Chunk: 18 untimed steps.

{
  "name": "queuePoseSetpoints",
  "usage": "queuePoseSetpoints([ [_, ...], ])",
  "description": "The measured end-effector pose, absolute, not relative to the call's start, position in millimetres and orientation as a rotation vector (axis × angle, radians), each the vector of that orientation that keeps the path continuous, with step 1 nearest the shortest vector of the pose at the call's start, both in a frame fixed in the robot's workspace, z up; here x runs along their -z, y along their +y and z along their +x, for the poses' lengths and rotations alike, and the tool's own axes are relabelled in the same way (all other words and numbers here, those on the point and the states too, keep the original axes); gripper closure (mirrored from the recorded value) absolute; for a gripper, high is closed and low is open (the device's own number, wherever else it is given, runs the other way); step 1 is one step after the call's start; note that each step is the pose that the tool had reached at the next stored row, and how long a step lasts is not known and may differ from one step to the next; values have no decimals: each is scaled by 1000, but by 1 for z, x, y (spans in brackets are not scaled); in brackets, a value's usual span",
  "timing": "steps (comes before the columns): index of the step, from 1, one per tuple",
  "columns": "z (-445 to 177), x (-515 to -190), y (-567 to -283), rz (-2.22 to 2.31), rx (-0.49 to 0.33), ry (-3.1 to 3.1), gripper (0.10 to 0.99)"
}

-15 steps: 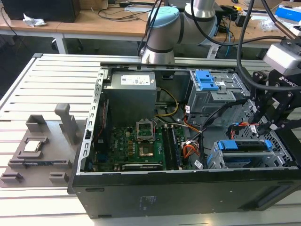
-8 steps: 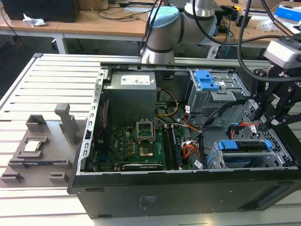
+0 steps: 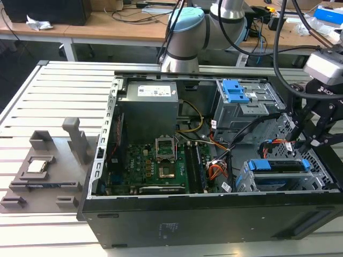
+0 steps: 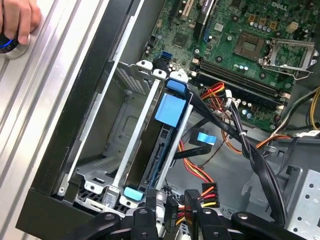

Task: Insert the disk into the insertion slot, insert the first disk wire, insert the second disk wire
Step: 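Insert the first disk wire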

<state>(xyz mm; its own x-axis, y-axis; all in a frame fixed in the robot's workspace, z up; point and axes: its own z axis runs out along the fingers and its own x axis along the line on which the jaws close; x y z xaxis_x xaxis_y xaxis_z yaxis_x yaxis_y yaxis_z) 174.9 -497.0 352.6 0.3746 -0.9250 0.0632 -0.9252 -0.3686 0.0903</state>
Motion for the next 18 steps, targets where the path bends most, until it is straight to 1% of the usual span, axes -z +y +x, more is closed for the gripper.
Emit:
queuePoseSetpoints([
  [9,175,-353,-497,2502,-13,-1692,725],
  [10,175,-353,-497,2502,-13,-1692,741],
  [12,175,-353,-497,2502,-14,-1692,871],
  [13,175,-353,-497,2502,-14,-1692,922],
  [18,172,-353,-497,2500,-16,-1691,922],
])
